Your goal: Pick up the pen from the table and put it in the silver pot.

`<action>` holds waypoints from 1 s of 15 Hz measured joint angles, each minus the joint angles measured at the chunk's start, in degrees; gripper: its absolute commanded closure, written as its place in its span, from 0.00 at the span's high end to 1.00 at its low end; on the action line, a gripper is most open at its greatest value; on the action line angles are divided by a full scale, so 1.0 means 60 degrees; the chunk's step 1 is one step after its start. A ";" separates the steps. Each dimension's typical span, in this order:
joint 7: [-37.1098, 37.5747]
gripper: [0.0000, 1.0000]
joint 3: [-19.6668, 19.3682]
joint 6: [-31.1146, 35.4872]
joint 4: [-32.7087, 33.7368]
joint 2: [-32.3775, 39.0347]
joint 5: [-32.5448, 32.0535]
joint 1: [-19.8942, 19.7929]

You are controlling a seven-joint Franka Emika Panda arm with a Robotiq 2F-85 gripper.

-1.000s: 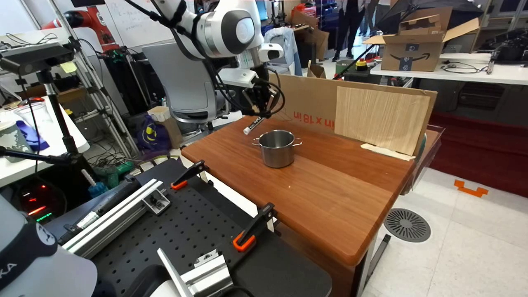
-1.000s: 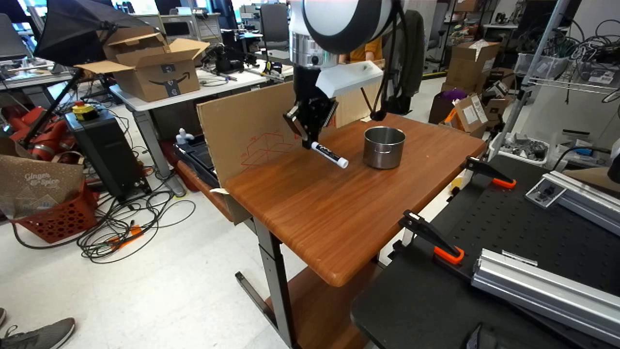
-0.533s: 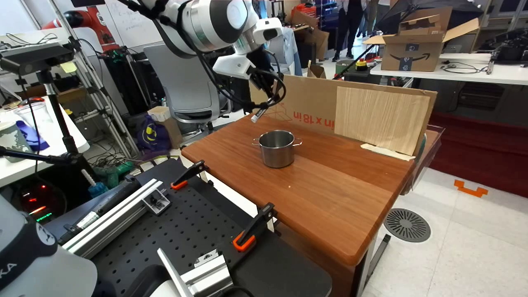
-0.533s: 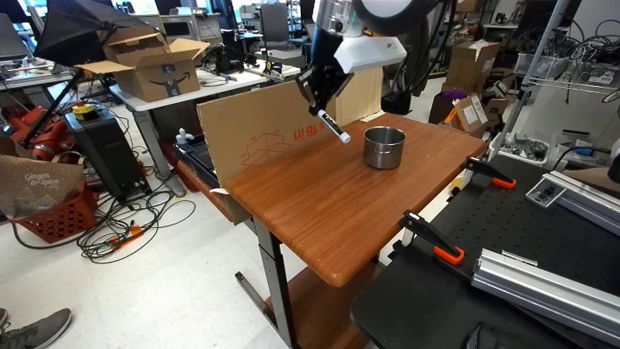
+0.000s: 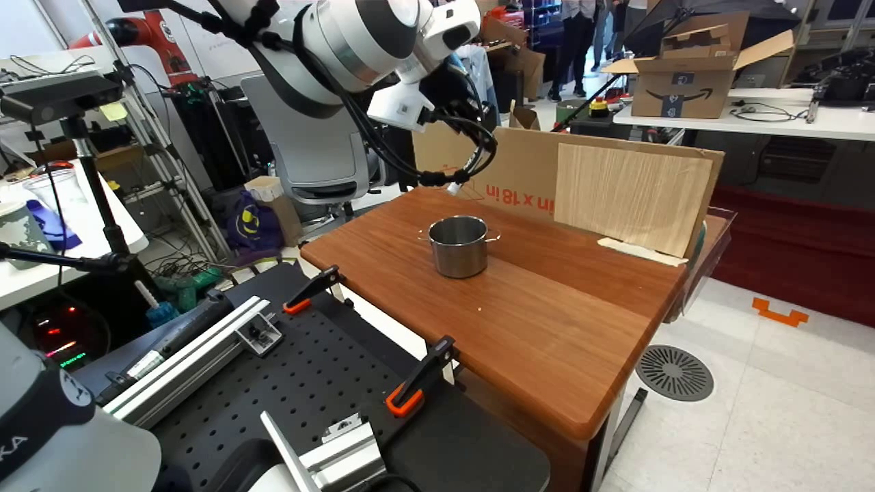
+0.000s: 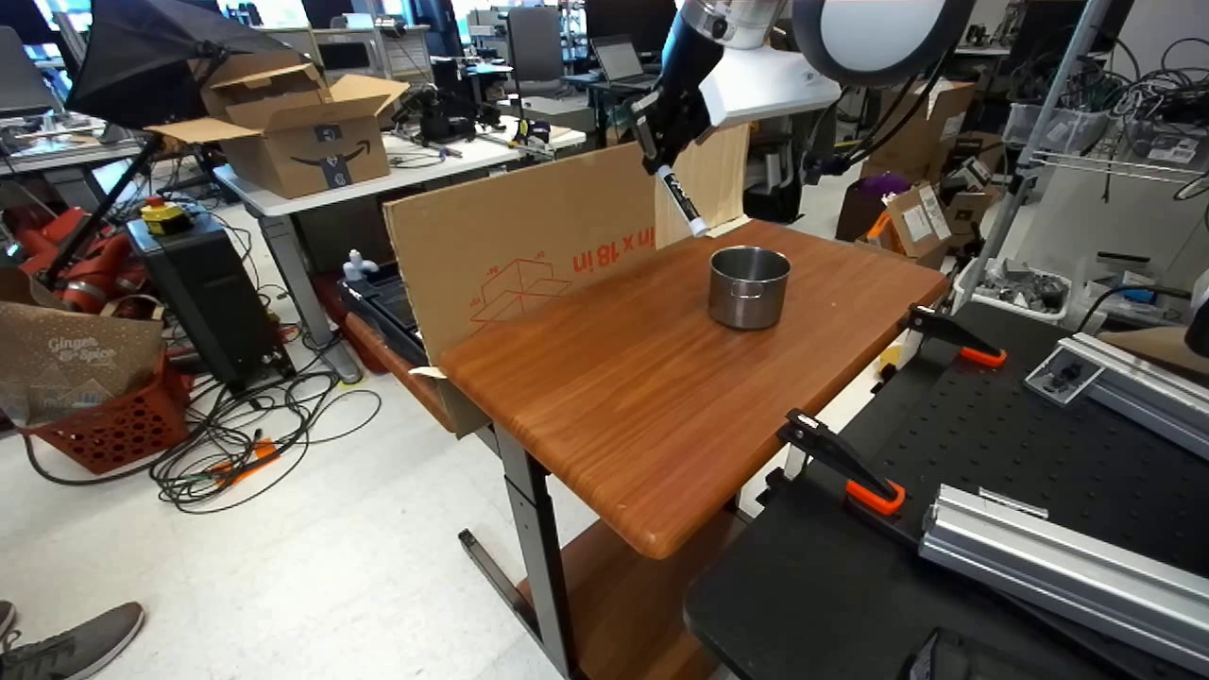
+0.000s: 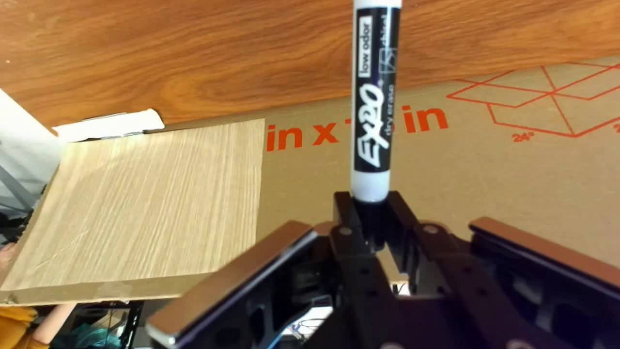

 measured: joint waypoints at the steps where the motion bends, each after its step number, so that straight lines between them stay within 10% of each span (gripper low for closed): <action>1: 0.0128 0.05 -0.0551 0.0045 -0.0099 0.0055 0.0000 0.0549; 7: 0.0859 0.05 -0.2430 0.0279 -0.0849 0.0640 0.0031 0.2862; 15: 0.1179 0.05 -0.3614 0.0427 -0.1393 0.0896 0.0045 0.4098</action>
